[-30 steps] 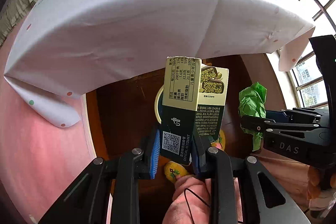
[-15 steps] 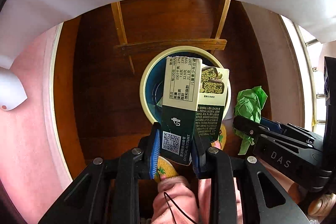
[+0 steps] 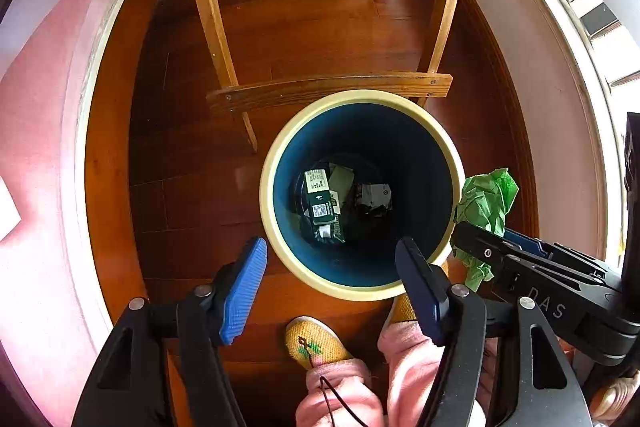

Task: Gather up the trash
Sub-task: 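Open both tools to drop the box and paper into the bin, then raise both open tools from the bin back over the table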

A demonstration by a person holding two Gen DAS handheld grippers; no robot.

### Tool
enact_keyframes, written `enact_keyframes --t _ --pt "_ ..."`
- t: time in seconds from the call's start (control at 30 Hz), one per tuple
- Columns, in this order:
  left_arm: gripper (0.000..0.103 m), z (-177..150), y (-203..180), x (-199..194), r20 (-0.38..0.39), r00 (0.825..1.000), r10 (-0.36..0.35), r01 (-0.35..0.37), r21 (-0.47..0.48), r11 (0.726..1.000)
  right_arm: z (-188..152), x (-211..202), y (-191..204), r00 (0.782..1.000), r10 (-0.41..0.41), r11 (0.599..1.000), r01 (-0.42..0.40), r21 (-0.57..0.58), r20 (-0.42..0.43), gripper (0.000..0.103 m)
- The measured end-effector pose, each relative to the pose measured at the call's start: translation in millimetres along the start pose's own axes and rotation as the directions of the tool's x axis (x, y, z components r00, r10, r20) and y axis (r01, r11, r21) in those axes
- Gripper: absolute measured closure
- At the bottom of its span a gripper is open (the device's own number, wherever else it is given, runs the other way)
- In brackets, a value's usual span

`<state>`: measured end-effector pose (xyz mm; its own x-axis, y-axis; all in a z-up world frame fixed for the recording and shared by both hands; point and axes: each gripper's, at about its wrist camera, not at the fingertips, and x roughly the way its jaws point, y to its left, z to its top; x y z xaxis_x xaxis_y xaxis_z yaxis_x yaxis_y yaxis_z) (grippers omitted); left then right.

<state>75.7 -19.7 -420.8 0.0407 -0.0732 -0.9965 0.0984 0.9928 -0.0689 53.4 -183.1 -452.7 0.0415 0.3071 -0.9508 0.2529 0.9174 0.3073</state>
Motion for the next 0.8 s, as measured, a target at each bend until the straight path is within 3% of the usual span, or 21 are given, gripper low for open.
enact_keyframes --t 0.2,0.3,0.37,0.6,0.8 --pt "0.034 -7 13 -9 0.016 1.000 0.022 -0.021 -0.039 0.999 3 -3 10 1.000 0.012 1.000 -0.012 -0.011 0.002 0.068" --pt "0.034 -13 22 -20 0.033 0.999 0.027 -0.025 -0.071 0.997 5 -7 18 1.000 0.017 1.000 -0.017 -0.025 0.015 0.059" --pt "0.034 -15 28 -28 0.041 0.999 0.031 -0.028 -0.092 0.995 6 -12 24 1.000 0.020 0.999 -0.019 -0.040 0.021 0.044" --pt "0.034 -19 47 -66 0.086 0.995 0.041 -0.029 -0.139 0.990 3 -39 49 0.999 -0.001 0.995 0.006 -0.099 0.050 0.042" --pt "0.034 -18 58 -124 0.137 0.990 0.037 -0.015 -0.157 0.988 -9 -87 65 0.997 -0.001 0.993 0.010 -0.121 0.076 0.042"
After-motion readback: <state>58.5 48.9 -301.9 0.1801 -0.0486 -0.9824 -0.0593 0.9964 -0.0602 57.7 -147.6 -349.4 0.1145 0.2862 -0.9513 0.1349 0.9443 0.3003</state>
